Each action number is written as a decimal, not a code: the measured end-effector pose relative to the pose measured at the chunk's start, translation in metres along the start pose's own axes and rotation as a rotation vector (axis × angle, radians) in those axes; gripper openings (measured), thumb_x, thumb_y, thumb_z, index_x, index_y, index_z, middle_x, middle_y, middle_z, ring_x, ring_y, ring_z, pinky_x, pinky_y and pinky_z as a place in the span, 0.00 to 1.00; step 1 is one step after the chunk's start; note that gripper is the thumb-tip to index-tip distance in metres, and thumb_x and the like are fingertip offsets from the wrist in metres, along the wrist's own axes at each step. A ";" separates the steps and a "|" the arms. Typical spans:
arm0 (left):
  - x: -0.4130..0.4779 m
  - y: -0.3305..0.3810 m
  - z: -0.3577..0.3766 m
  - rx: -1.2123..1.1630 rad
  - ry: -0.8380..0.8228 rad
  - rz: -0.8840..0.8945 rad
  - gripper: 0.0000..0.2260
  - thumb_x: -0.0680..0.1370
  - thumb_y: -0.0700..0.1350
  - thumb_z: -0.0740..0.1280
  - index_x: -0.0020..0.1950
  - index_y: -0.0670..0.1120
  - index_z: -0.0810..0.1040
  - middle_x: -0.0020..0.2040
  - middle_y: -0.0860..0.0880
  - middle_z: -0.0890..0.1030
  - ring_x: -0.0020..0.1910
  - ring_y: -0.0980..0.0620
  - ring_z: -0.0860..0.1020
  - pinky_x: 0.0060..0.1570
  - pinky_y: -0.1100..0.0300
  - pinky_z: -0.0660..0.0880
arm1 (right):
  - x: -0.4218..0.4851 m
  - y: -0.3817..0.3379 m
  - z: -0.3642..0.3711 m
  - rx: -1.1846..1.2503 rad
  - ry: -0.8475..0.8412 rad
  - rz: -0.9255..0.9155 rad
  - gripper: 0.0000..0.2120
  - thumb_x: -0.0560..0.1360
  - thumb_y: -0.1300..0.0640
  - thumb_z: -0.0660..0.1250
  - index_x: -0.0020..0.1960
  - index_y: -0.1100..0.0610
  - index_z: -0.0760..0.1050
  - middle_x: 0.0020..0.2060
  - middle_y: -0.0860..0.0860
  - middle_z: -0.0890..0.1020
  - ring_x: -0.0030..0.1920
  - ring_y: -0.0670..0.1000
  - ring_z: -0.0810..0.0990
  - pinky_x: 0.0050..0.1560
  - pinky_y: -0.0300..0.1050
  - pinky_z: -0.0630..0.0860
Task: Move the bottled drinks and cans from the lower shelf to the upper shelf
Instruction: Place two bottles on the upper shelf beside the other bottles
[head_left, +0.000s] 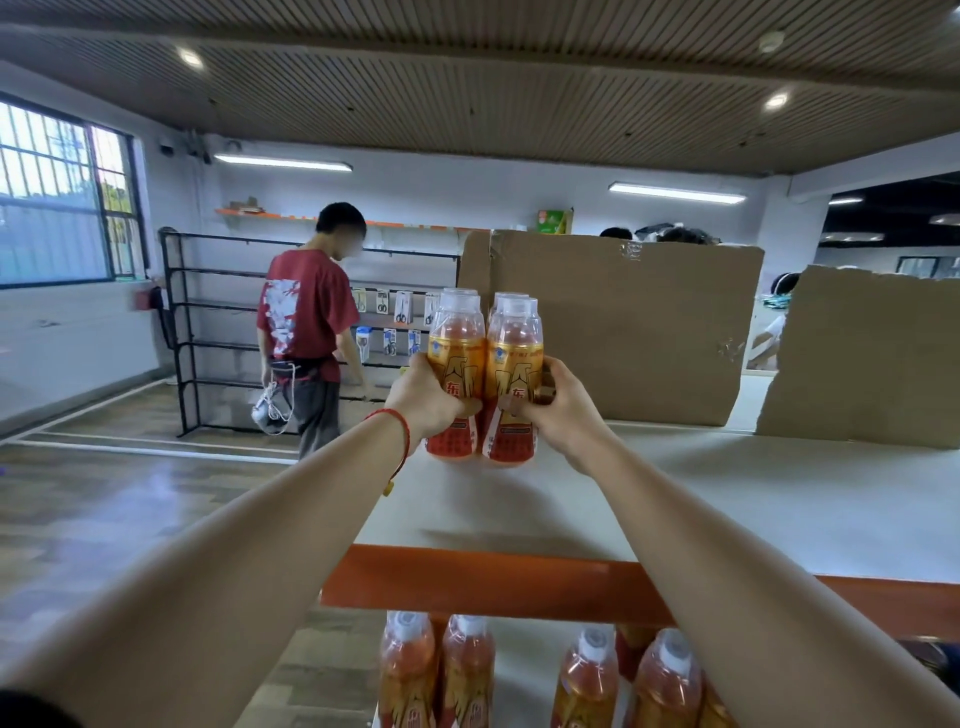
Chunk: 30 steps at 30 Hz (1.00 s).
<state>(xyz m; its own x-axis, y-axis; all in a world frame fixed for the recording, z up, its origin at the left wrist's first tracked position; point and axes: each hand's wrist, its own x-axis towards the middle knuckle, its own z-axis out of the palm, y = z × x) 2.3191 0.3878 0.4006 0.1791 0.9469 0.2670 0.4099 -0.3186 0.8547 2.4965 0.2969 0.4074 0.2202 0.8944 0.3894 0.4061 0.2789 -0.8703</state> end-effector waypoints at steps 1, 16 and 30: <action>0.002 -0.001 0.001 0.004 -0.003 -0.002 0.41 0.50 0.63 0.78 0.60 0.54 0.74 0.52 0.53 0.83 0.51 0.50 0.82 0.54 0.47 0.80 | 0.000 0.000 0.000 -0.001 -0.002 0.003 0.33 0.69 0.55 0.78 0.69 0.52 0.68 0.56 0.47 0.80 0.58 0.50 0.79 0.63 0.58 0.76; -0.026 0.019 -0.002 -0.027 0.010 -0.026 0.34 0.67 0.46 0.80 0.66 0.47 0.65 0.60 0.48 0.78 0.61 0.45 0.77 0.65 0.43 0.74 | -0.007 -0.006 0.004 -0.074 0.009 -0.001 0.30 0.71 0.54 0.76 0.70 0.52 0.68 0.57 0.47 0.80 0.59 0.51 0.79 0.63 0.56 0.76; -0.072 0.024 -0.013 -0.067 0.000 -0.067 0.39 0.55 0.61 0.80 0.60 0.46 0.73 0.54 0.51 0.82 0.54 0.52 0.81 0.58 0.51 0.78 | -0.040 -0.022 -0.020 -0.205 0.015 0.060 0.28 0.73 0.45 0.73 0.68 0.53 0.70 0.62 0.48 0.77 0.61 0.50 0.76 0.50 0.43 0.73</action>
<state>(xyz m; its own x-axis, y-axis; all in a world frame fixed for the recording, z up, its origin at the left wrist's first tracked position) 2.3046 0.3127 0.4073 0.1534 0.9659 0.2085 0.3607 -0.2512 0.8982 2.4966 0.2478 0.4165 0.2621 0.9014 0.3446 0.5636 0.1468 -0.8129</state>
